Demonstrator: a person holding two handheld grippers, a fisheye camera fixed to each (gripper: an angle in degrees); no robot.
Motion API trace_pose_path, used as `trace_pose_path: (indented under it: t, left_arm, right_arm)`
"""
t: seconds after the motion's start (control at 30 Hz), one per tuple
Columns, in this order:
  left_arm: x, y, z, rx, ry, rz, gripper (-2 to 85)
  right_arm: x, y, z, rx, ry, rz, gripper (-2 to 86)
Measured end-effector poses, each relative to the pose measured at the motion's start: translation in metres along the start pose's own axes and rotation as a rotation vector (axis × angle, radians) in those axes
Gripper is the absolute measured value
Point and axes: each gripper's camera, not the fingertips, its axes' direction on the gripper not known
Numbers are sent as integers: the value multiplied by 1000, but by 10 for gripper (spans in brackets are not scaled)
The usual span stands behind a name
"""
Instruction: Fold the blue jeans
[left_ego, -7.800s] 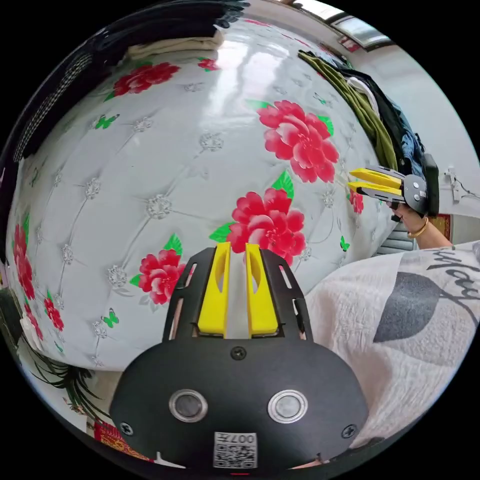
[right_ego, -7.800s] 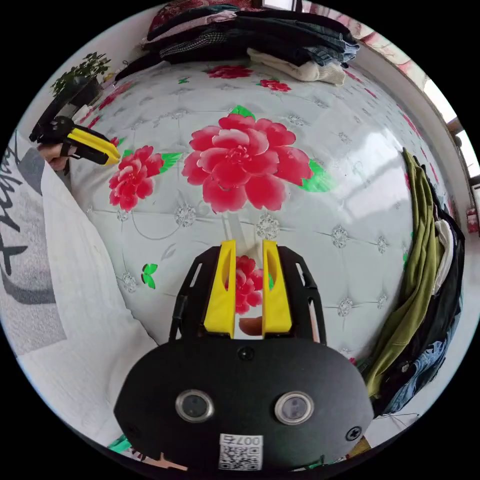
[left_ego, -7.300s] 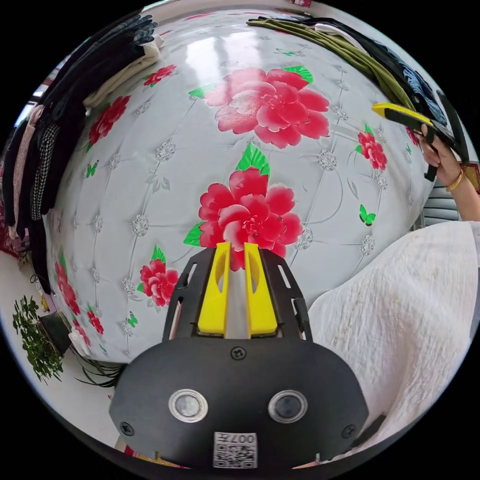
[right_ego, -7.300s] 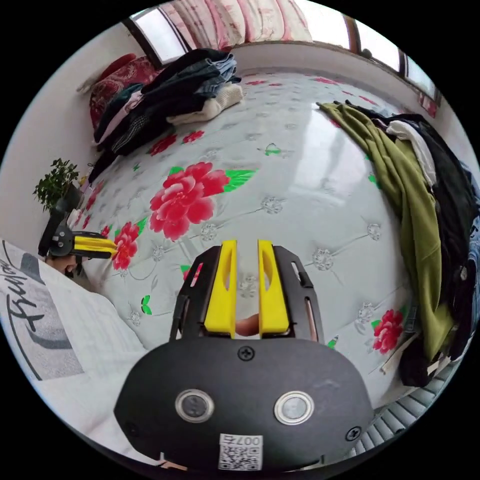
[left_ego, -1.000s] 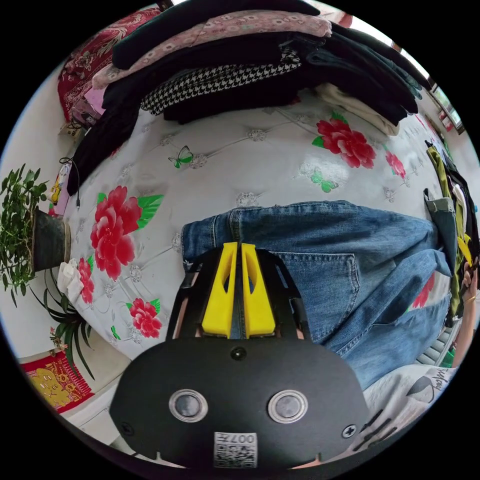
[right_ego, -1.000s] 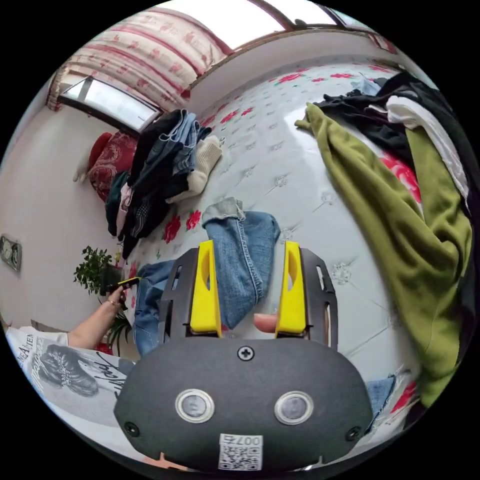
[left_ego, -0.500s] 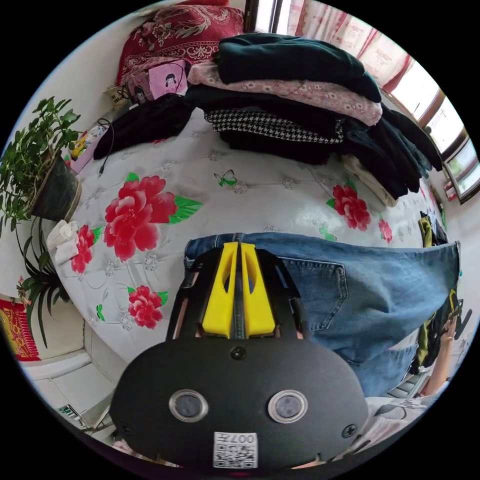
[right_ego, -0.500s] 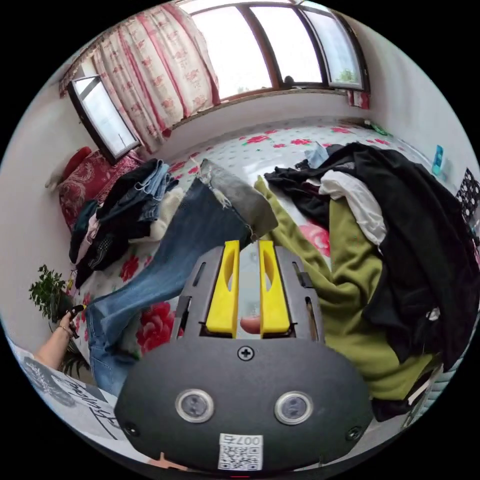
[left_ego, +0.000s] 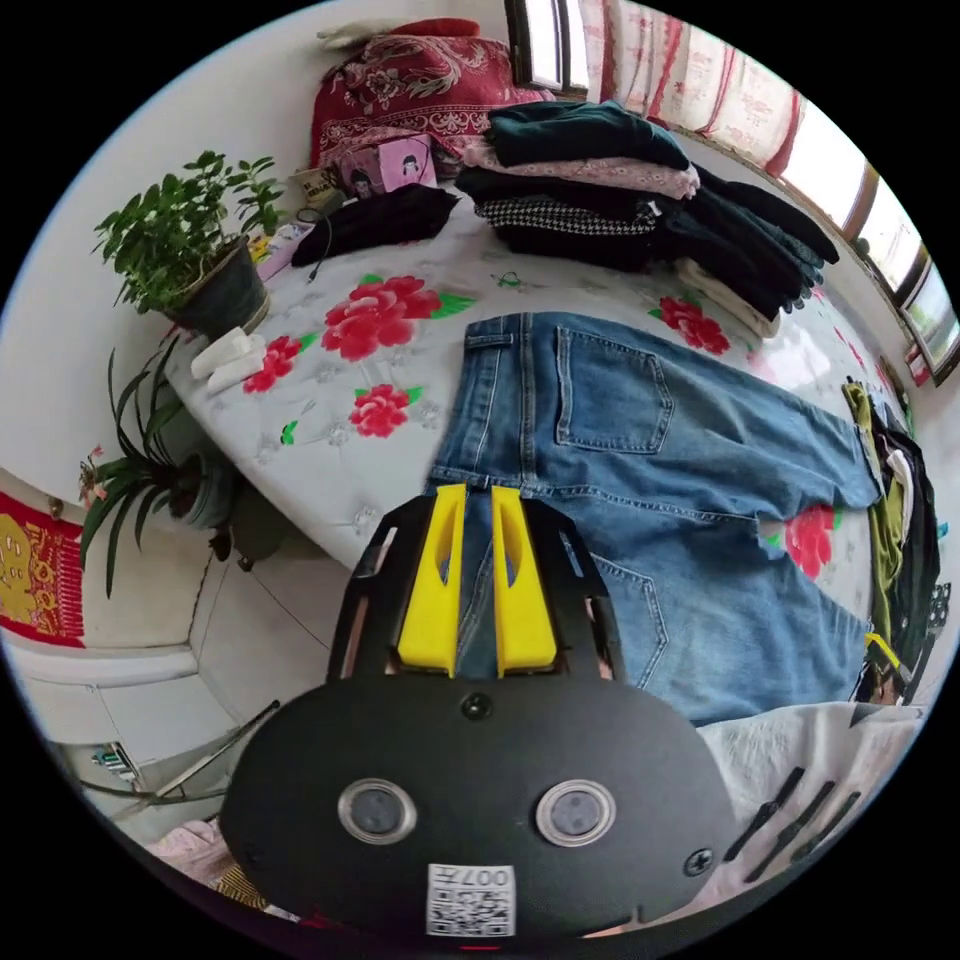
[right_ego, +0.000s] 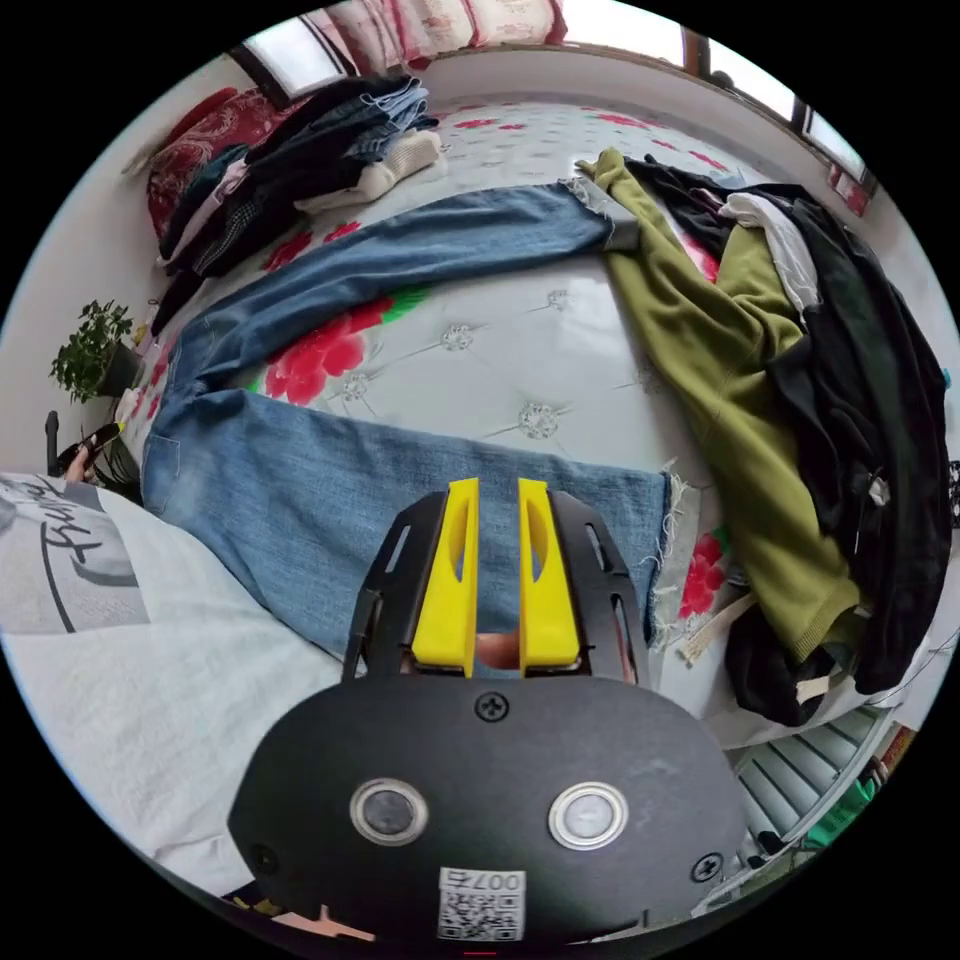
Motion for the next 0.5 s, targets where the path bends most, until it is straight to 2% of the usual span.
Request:
trace_pose_path:
  t: [0.07,0.23,0.27,0.5]
  left_arm:
    - [-19,36,1,-47,11,-97,52]
    - [-50,114,6,-103,158,-355,62]
    - [-49,120,7,-106,167,-368,62]
    - [-28,133,-21,-58,161,-325,64]
  right_arm:
    - [-1,22,13,-42,91,-42,52]
    - [26,42,46,-87,103,12,37]
    - [28,45,45,-36,98,16,31]
    - [30,28,48,-105,78,-44,35]
